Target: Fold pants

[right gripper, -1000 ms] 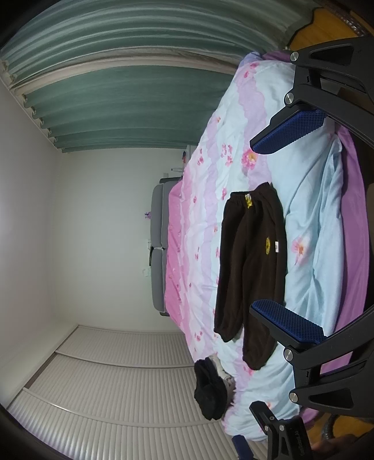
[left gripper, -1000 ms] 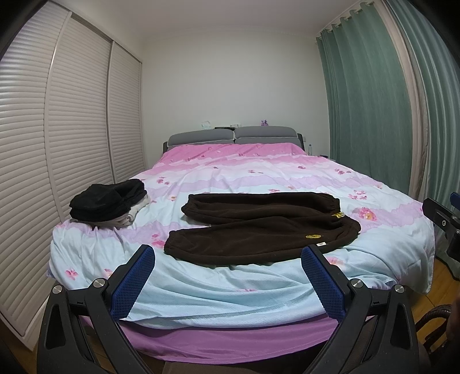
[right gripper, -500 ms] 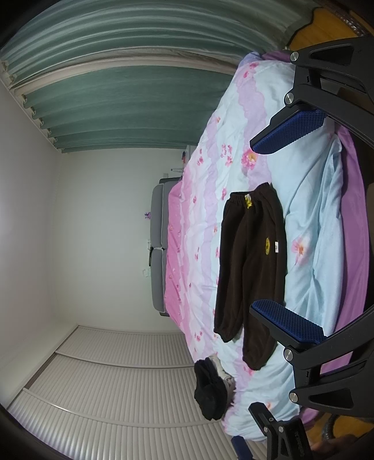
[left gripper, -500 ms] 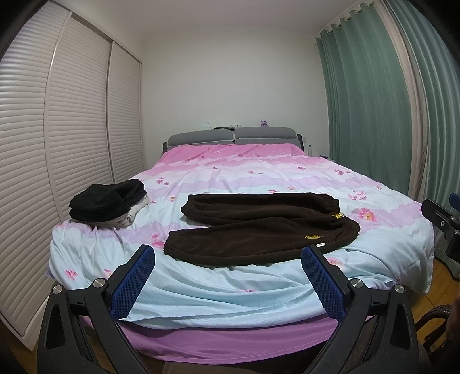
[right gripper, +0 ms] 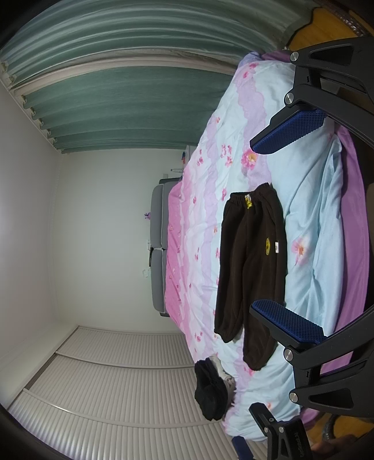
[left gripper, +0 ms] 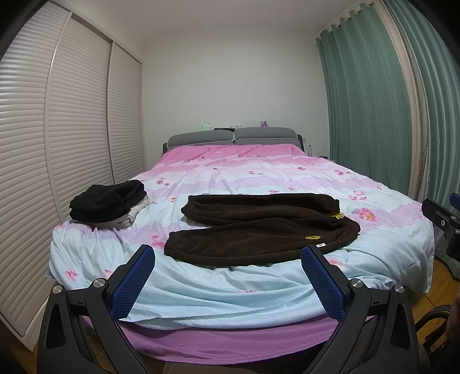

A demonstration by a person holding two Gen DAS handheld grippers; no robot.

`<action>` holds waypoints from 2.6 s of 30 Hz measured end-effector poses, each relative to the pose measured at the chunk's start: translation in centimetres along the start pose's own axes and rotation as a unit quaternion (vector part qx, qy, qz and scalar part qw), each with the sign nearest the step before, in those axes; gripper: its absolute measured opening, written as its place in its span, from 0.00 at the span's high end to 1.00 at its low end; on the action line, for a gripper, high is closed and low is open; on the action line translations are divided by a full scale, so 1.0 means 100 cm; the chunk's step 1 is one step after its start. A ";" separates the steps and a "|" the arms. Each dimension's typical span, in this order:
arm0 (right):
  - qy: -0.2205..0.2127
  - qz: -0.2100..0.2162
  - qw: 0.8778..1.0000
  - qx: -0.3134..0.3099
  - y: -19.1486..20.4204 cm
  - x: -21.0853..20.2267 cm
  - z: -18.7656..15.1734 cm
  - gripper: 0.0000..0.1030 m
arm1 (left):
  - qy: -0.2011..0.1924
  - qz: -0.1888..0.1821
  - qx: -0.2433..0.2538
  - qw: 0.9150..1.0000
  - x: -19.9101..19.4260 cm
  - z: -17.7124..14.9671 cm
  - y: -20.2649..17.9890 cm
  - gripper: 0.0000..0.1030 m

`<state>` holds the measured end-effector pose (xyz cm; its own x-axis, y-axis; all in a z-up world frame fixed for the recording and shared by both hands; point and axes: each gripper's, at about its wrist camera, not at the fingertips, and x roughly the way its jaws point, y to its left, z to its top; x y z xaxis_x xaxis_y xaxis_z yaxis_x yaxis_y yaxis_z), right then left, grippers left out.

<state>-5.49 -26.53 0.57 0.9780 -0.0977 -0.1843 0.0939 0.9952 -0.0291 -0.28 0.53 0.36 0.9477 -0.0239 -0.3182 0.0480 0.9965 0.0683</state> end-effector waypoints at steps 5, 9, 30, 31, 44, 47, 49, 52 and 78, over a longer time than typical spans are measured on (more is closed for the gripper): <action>0.000 0.000 1.000 0.000 0.000 -0.001 0.000 0.00 | 0.000 0.000 0.000 1.000 -0.001 0.001 0.000 0.00; 0.000 0.000 1.000 0.000 0.000 -0.001 0.000 0.00 | -0.002 0.002 0.002 1.000 -0.002 0.001 -0.002 0.00; 0.002 -0.010 1.000 -0.004 -0.009 0.032 0.017 0.00 | 0.018 0.002 0.028 0.999 0.055 0.033 -0.019 0.00; 0.002 -0.012 1.000 -0.004 -0.011 0.040 0.022 0.00 | 0.018 0.003 0.031 0.999 0.063 0.038 -0.020 0.00; 0.027 0.002 0.999 -0.043 -0.028 0.179 0.084 0.00 | 0.028 0.012 0.048 0.998 0.198 0.114 -0.048 0.00; 0.051 0.032 0.997 -0.053 -0.029 0.222 0.093 0.00 | 0.030 0.032 0.054 0.998 0.232 0.125 -0.058 0.00; 0.071 0.045 0.994 -0.065 -0.028 0.251 0.095 0.00 | 0.038 0.039 0.050 0.997 0.258 0.129 -0.064 0.00; 0.099 0.064 0.989 -0.093 -0.020 0.297 0.096 0.00 | 0.059 0.034 0.040 0.997 0.297 0.132 -0.071 0.00; 0.366 0.206 0.865 -0.273 0.011 0.554 0.024 0.19 | 0.232 -0.237 0.315 0.889 0.555 0.112 -0.122 0.15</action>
<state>49.28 -30.83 -7.34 0.5079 0.0850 -0.8572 -0.5330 0.8127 -0.2353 55.25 -13.82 -7.58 0.5492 -0.2475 -0.7982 0.7129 0.6372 0.2929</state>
